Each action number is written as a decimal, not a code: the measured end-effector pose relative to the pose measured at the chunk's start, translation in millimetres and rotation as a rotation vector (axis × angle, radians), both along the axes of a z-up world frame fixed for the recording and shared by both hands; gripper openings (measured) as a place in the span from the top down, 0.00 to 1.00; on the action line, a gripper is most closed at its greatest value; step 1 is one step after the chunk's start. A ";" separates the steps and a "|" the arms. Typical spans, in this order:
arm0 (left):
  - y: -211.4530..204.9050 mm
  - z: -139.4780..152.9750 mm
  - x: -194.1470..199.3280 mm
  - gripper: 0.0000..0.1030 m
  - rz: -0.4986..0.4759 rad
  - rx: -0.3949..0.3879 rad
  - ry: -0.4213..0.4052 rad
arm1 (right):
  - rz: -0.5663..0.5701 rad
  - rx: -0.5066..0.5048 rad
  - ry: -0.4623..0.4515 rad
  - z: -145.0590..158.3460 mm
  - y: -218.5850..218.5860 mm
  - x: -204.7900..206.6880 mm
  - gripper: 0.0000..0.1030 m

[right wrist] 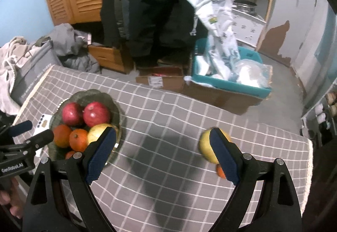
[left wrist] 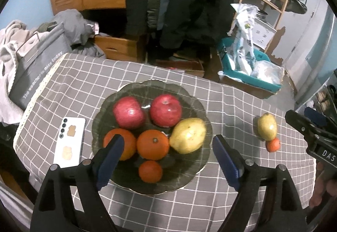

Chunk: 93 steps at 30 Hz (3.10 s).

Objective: Organize fruits
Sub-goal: 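Move both tools over the remaining yellow pear and tangerine, then close the right tool on the small tangerine, then close the left tool on the yellow pear while the right tool lifts the tangerine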

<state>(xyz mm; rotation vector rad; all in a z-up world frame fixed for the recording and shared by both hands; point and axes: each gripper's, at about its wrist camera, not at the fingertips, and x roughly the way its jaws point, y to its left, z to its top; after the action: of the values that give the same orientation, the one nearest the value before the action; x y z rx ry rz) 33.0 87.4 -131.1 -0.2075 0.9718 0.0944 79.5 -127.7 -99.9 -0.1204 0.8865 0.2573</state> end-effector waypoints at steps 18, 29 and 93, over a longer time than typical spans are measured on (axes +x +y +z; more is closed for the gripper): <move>-71.3 3.1 17.2 0.14 -0.128 0.024 0.009 | -0.123 0.006 -0.008 6.2 -78.5 -14.7 0.14; -116.6 -5.8 30.9 0.14 -0.202 0.040 0.039 | -0.216 0.026 0.023 -9.5 -128.1 -18.7 0.13; -237.4 -96.3 95.3 0.14 -0.404 -0.026 0.223 | -0.259 0.106 0.292 -154.1 -192.2 33.7 0.56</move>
<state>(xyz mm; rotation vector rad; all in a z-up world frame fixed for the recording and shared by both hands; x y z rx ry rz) 128.3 -150.0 -227.3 -0.0210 1.2202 -0.2706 113.2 -319.9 -254.0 0.1343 1.1641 0.0794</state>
